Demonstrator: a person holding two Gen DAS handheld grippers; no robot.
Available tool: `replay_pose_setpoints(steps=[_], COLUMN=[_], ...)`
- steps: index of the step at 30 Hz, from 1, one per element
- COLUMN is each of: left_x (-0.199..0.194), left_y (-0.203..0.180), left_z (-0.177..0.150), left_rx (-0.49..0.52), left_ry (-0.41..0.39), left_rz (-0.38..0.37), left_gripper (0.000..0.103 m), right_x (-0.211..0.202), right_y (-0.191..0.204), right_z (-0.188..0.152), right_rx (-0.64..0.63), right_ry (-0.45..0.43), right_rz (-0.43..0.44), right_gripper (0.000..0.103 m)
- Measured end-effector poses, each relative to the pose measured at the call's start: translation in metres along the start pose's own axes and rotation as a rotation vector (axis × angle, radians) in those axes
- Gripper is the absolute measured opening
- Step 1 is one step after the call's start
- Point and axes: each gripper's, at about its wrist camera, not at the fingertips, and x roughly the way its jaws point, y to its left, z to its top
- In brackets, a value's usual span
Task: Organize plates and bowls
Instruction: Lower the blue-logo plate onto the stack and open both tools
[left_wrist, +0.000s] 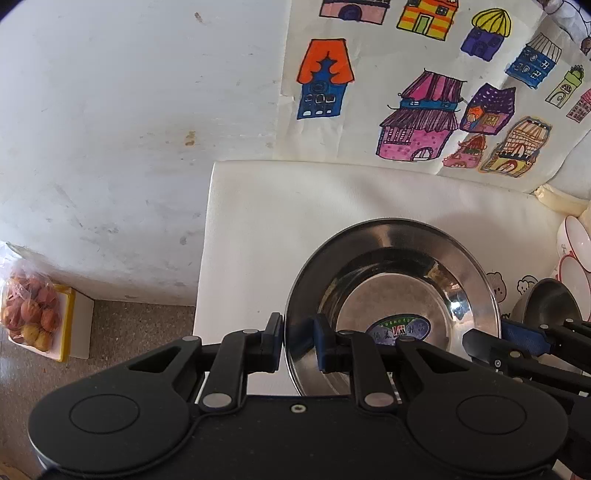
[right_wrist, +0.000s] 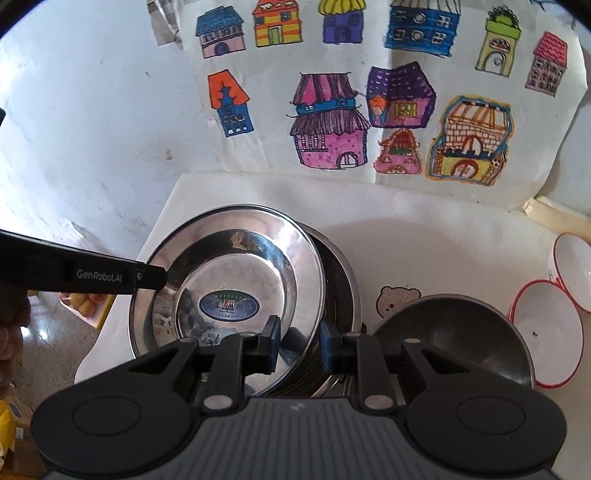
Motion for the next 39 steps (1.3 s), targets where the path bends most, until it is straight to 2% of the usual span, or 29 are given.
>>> replay_pose_setpoints(steps=[11, 21, 27, 29, 30, 32, 34, 36, 38, 39], left_x=[0.004, 0.003, -0.008, -0.014, -0.018, -0.025, -0.034, -0.042, -0.051, -0.055], left_y=[-0.006, -0.010, -0.009, -0.009, -0.009, -0.009, -0.009, -0.010, -0.010, -0.010], left_z=[0.005, 0.004, 0.007, 0.008, 0.007, 0.007, 0.005, 0.003, 0.000, -0.002], left_rx=[0.036, 0.035, 0.022, 0.011, 0.005, -0.006, -0.023, -0.039, -0.063, -0.076], left_ry=[0.005, 0.001, -0.025, -0.042, -0.054, -0.079, -0.111, -0.129, -0.143, -0.148], left_rz=[0.004, 0.000, 0.009, 0.016, 0.021, 0.029, 0.027, 0.020, 0.002, -0.008], left_gripper=[0.019, 0.024, 0.042, 0.055, 0.058, 0.072, 0.080, 0.088, 0.099, 0.101], right_x=[0.003, -0.001, -0.003, -0.006, -0.007, -0.012, -0.019, -0.027, -0.036, -0.041], right_y=[-0.001, -0.001, 0.004, 0.005, 0.005, 0.005, 0.006, 0.005, 0.002, 0.000], right_z=[-0.001, 0.003, 0.007, 0.007, 0.007, 0.007, 0.006, 0.006, 0.004, 0.003], right_rx=[0.012, 0.013, -0.001, -0.004, -0.005, -0.005, -0.002, 0.003, 0.010, 0.013], right_ry=[0.009, -0.008, -0.017, -0.024, -0.027, -0.041, -0.060, -0.081, -0.103, -0.114], right_rz=[-0.008, -0.007, -0.004, -0.007, -0.007, -0.013, -0.026, -0.038, -0.051, -0.055], right_gripper=[0.034, 0.036, 0.036, 0.037, 0.038, 0.052, 0.061, 0.065, 0.076, 0.079])
